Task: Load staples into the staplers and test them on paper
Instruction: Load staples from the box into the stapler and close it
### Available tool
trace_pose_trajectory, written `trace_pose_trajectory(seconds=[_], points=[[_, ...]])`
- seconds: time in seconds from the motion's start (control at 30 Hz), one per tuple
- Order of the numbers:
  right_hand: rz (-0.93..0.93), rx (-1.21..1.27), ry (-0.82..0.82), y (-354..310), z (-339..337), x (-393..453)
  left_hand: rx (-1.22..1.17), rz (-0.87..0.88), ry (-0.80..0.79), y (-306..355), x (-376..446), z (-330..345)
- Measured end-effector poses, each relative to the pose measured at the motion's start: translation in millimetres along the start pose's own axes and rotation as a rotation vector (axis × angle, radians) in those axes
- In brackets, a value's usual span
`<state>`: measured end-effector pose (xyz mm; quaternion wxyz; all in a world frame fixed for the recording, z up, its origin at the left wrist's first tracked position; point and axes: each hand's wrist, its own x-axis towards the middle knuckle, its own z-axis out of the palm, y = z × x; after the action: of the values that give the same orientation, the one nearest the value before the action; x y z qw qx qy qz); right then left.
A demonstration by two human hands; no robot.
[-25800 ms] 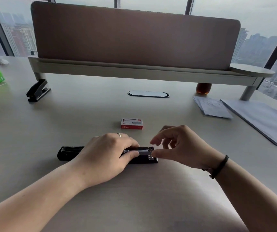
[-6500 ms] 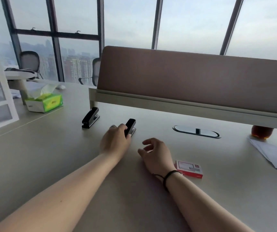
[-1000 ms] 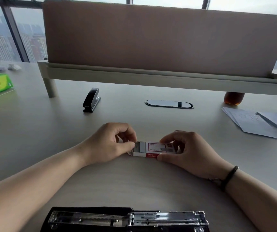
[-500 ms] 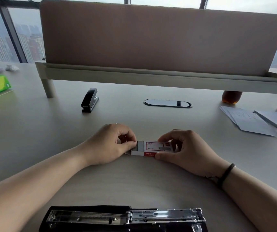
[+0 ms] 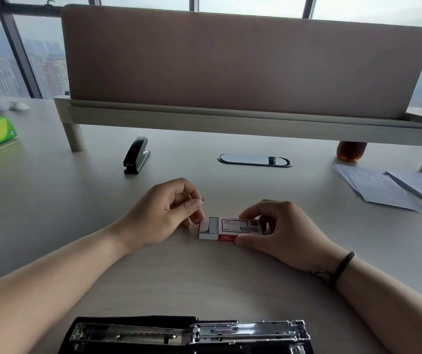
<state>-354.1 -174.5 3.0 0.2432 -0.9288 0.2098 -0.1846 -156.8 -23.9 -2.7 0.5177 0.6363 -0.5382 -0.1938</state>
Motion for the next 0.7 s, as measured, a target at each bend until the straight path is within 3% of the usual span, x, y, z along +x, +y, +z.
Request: trace_pose_trajectory(seconds=[0.7], points=[[-0.067,-0.015,0.008,-2.6,5.4,-0.8,-0.018,0.044,-0.057,-0.5,-2.5,7.4]])
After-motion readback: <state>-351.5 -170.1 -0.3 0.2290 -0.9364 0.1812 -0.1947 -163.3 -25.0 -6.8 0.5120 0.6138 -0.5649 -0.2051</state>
